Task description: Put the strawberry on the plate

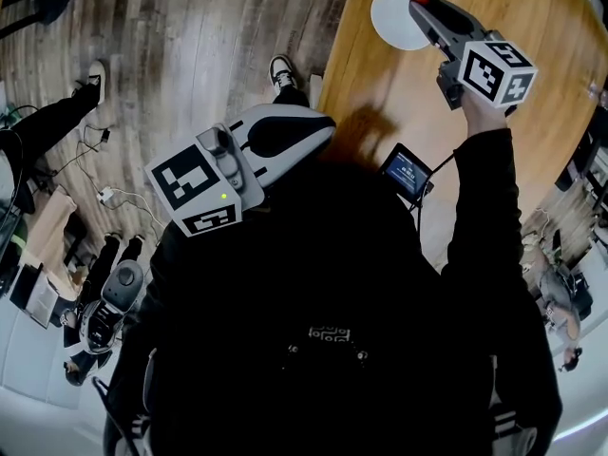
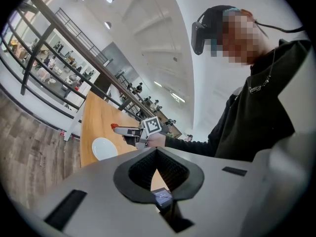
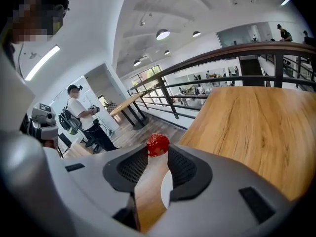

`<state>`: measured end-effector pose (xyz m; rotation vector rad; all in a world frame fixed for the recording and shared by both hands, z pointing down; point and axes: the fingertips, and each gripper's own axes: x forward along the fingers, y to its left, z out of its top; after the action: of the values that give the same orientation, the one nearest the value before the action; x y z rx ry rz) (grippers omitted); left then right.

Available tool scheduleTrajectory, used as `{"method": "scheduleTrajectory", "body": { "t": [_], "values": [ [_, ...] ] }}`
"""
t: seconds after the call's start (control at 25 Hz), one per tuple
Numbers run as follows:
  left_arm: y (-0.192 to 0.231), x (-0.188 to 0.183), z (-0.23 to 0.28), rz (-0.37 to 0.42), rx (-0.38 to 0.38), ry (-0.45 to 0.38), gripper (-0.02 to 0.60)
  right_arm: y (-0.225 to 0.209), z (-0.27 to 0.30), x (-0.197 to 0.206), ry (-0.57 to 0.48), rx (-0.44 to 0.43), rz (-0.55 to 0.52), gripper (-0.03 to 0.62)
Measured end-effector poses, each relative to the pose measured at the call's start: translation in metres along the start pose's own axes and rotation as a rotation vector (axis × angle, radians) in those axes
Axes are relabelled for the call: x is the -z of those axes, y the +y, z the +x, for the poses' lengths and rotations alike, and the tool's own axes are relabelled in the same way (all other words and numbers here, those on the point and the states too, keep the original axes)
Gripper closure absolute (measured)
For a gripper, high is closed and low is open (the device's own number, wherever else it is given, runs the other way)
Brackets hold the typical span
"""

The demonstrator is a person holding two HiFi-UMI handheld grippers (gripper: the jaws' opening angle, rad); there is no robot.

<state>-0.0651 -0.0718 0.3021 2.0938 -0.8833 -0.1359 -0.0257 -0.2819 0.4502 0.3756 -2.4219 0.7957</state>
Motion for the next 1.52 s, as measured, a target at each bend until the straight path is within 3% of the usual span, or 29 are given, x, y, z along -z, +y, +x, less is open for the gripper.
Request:
{"method": "scheduleTrajectory", "body": {
  "t": [0.8, 1.04, 1.52],
  "values": [
    [0.013, 0.001, -0.004, -0.031, -0.039, -0.016, 0.581, -0.072, 0.054, 0.091, 0.219, 0.123, 0.044, 0.457],
    [0.013, 0.0, -0.004, -0.036, -0.037, -0.021, 0.581, -0.08, 0.059, 0.099, 0.267, 0.173, 0.0, 0.456],
    [0.011, 0.001, -0.006, -0.029, -0.025, -0.021, 0.581, -0.079, 0.051, 0.099, 0.264, 0.214, 0.0, 0.428]
  ]
}}
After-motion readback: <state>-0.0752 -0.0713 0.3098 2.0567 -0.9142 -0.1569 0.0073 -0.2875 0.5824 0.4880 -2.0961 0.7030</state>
